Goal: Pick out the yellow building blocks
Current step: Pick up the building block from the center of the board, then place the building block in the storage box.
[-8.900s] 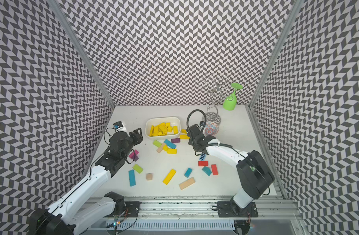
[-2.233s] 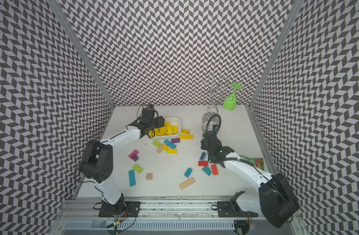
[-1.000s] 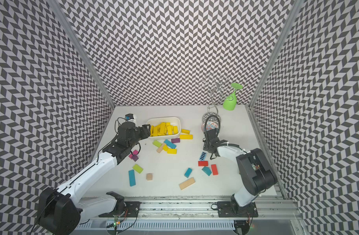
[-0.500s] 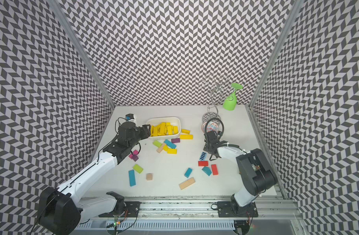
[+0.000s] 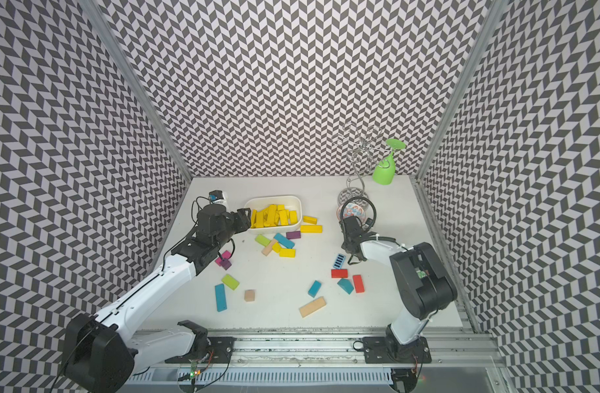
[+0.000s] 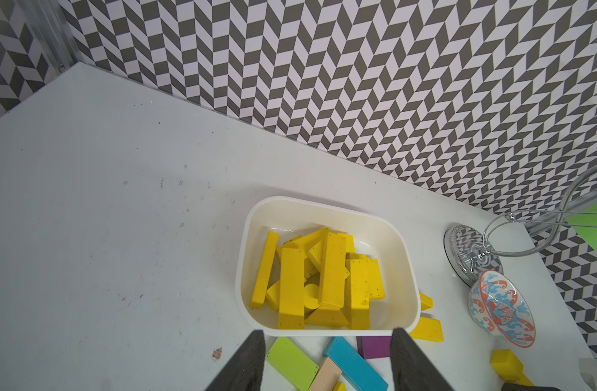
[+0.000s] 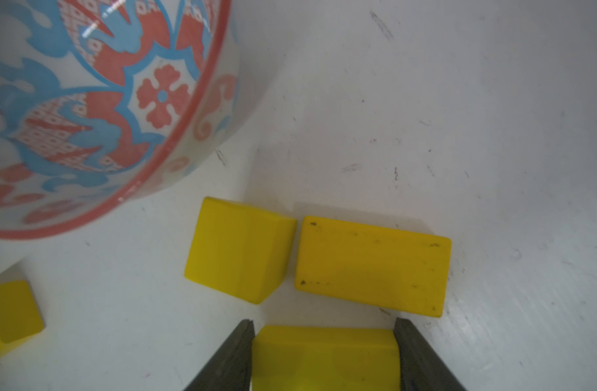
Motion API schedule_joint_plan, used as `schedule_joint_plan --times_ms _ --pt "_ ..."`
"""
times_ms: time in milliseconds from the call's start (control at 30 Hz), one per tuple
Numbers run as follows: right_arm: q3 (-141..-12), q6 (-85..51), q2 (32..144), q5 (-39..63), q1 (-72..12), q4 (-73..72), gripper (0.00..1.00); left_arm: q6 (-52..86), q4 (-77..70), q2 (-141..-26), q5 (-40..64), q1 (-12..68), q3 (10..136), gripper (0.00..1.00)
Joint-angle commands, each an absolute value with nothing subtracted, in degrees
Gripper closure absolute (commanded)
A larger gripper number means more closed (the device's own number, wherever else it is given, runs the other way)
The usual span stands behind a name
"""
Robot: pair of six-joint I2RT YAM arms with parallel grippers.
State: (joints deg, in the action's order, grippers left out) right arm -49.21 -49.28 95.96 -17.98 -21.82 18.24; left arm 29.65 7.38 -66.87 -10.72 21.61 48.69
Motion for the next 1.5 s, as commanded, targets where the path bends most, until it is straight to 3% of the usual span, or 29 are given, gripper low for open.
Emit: schedule_joint_plan --times_ms 0,267,500,667,1033,1467 --pt "-48.1 -49.48 96.78 -17.53 -21.6 20.48 0.43 29.36 7.38 -65.39 -11.51 21.68 48.09 0.39" --pt "-46.89 -41.11 90.07 -17.22 -21.78 19.26 0.58 30.36 7.03 -64.69 -11.86 21.71 47.18 0.4" --pt "-46.95 -36.15 81.06 -16.72 -24.66 20.24 0.6 31.89 6.25 -64.59 -12.04 21.65 45.93 0.4" --pt "-52.58 -32.91 80.51 -15.94 -29.79 20.68 0.6 33.02 5.35 -64.72 -11.73 21.65 44.85 0.4" --pt "-75.29 -23.61 97.39 -14.05 -39.86 17.09 0.6 34.02 6.02 -62.63 -12.39 21.69 42.23 0.4" --pt "-95.32 -17.51 120.39 -9.8 -41.57 9.95 0.6 33.57 9.73 -61.17 -13.05 21.63 41.67 0.4"
